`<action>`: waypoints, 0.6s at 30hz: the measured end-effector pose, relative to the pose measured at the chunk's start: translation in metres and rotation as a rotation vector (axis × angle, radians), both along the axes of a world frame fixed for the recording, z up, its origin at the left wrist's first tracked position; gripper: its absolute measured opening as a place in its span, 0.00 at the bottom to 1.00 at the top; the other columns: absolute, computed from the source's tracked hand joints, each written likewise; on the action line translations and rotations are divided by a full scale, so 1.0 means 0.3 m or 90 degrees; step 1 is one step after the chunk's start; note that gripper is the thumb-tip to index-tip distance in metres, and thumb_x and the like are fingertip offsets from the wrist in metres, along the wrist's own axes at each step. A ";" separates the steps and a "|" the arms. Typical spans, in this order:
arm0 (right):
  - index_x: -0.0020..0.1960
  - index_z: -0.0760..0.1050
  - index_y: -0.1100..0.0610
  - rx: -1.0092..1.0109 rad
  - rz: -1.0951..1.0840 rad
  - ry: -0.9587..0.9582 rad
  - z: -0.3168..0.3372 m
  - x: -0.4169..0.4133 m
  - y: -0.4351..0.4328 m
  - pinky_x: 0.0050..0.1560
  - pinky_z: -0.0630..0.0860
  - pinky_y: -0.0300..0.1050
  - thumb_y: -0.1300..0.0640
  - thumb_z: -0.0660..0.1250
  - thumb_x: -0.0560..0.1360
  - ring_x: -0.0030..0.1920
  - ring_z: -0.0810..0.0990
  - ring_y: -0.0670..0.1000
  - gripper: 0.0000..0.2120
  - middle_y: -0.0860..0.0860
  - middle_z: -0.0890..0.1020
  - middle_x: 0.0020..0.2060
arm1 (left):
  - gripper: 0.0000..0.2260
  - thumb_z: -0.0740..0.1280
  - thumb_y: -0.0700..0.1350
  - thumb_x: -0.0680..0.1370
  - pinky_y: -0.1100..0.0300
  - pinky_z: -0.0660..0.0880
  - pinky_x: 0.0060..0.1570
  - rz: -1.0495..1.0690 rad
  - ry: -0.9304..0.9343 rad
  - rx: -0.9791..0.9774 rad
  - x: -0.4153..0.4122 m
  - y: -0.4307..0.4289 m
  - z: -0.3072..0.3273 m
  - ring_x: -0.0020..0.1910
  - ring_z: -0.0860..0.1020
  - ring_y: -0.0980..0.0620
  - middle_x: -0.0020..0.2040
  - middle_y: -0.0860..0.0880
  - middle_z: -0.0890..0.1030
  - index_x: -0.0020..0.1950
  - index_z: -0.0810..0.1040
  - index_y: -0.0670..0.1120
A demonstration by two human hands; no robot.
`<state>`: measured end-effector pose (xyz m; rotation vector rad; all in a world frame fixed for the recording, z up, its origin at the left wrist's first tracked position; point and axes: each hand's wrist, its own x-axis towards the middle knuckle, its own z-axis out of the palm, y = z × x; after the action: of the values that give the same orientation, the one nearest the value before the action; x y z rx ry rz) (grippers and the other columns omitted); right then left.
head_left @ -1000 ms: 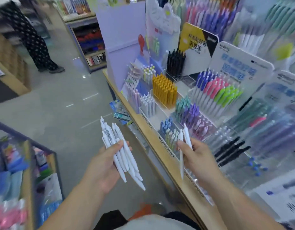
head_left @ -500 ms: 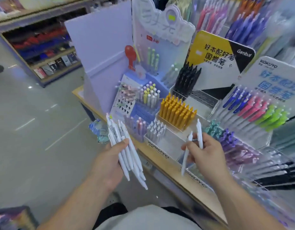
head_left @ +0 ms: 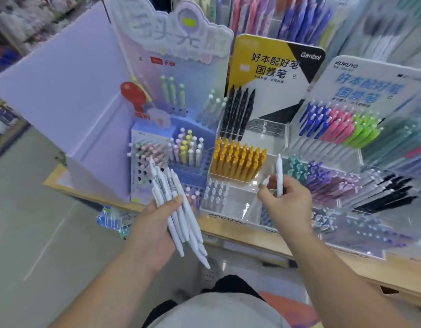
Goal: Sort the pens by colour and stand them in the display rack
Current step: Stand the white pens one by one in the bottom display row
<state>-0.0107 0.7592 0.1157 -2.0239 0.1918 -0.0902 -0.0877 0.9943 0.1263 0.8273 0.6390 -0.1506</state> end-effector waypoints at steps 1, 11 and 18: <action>0.41 0.78 0.51 -0.001 0.005 0.001 -0.015 0.011 0.002 0.33 0.76 0.51 0.60 0.73 0.72 0.31 0.74 0.51 0.06 0.58 0.80 0.35 | 0.10 0.67 0.40 0.77 0.54 0.79 0.40 -0.008 0.000 0.004 0.017 0.003 0.001 0.42 0.83 0.49 0.40 0.47 0.83 0.58 0.78 0.44; 0.45 0.78 0.51 -0.073 0.100 -0.021 -0.187 0.056 0.022 0.27 0.69 0.52 0.57 0.71 0.73 0.27 0.65 0.49 0.03 0.56 0.73 0.28 | 0.11 0.69 0.43 0.74 0.53 0.80 0.36 -0.038 0.025 0.052 0.131 0.001 0.003 0.39 0.84 0.47 0.40 0.45 0.83 0.55 0.80 0.43; 0.43 0.78 0.56 -0.153 0.109 -0.081 -0.252 0.064 0.053 0.28 0.65 0.46 0.59 0.71 0.73 0.28 0.68 0.51 0.02 0.53 0.73 0.27 | 0.21 0.70 0.43 0.71 0.53 0.82 0.37 -0.068 0.029 0.052 0.173 0.012 0.007 0.40 0.84 0.46 0.44 0.43 0.82 0.63 0.77 0.39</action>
<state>0.0084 0.7750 0.0400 -2.2566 -0.0762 -0.1386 -0.0358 0.9980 0.1282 0.9396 0.6469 -0.2421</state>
